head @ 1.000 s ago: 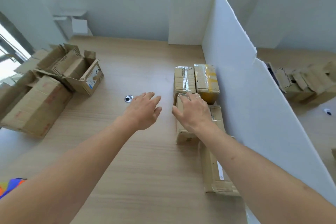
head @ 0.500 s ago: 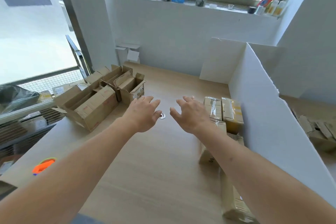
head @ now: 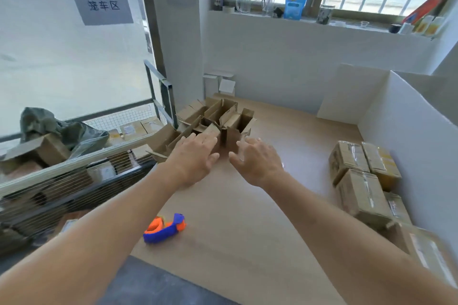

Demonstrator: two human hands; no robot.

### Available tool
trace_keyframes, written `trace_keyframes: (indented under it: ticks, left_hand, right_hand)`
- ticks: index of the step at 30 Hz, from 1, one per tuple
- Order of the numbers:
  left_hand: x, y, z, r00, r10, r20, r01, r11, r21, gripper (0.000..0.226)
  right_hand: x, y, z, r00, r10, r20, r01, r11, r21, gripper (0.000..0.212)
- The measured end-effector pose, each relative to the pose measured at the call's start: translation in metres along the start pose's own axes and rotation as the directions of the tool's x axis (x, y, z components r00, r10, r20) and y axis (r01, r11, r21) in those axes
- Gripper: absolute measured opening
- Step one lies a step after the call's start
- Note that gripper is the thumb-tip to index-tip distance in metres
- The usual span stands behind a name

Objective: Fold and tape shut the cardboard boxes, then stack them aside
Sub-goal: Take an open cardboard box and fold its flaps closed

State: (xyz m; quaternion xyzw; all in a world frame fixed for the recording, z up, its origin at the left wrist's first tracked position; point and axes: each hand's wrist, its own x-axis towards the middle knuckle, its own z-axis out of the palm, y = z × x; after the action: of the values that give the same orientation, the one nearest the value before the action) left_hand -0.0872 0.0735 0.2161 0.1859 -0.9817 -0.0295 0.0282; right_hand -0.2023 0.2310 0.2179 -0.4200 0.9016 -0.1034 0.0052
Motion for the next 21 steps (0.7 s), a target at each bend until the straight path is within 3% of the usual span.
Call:
trace_keyframes:
  ticks: [9,21]
  left_hand:
    - [-0.017,-0.111,0.002,0.997,-0.033,0.067,0.033,0.999,0.000,0.057]
    - [0.087,-0.201,0.078,0.973,-0.034,0.227,0.043,0.999,-0.034,0.054]
  right_hand:
    - [0.044,-0.096,0.042,0.998,0.012,0.064,-0.013,1.000,0.016,0.058]
    - [0.174,-0.111,0.154,0.967,0.048,0.249,-0.076,0.992,0.101,0.048]
